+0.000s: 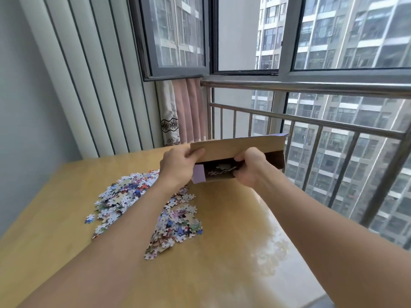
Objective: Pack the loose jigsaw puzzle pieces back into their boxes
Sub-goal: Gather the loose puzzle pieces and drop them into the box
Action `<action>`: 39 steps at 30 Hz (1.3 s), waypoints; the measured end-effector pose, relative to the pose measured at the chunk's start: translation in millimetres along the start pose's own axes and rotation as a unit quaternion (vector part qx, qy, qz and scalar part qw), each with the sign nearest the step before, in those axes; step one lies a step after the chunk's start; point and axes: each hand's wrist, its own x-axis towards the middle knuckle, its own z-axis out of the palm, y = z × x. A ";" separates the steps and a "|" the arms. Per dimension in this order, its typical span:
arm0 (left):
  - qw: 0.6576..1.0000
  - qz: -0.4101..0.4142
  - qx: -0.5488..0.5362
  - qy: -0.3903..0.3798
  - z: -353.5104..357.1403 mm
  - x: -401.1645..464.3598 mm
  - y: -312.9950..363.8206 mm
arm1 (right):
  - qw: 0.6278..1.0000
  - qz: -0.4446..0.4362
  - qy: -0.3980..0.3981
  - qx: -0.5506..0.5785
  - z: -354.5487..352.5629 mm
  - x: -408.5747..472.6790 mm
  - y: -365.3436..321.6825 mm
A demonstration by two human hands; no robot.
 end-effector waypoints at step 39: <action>0.996 -0.030 -0.020 -0.078 41.7 -60.1 -72.1 | 0.639 -0.419 -0.248 -0.595 -25.3 -40.0 51.6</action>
